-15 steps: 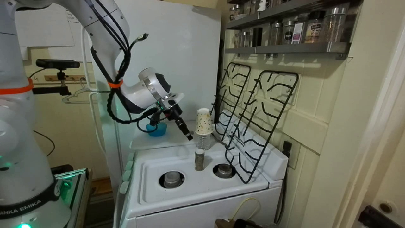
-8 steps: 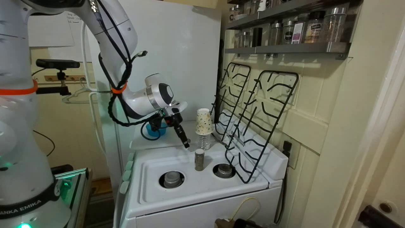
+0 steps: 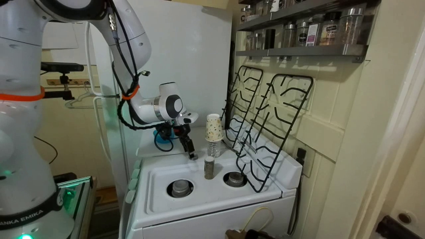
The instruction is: Place the spice bottle's lid on the stove
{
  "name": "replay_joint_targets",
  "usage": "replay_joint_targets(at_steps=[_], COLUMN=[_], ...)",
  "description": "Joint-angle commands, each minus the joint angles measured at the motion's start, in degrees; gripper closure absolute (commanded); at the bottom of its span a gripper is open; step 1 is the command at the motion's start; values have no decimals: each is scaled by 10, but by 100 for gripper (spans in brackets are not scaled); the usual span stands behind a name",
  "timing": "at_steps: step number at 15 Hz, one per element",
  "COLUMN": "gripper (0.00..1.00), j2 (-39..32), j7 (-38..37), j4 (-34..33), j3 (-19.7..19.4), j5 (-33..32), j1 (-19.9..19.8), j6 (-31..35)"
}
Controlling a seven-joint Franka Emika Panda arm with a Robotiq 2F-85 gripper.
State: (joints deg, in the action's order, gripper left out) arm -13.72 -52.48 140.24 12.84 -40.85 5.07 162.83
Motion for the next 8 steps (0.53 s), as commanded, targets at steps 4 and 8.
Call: replay_joint_targets(at_steps=[4,8], gripper=[0,0], j2=[54,50], j7=[60,41], j4=[12,-5], j3=[58,48], j5=[86,70], j1=[-13,-5], j6=[-8,0])
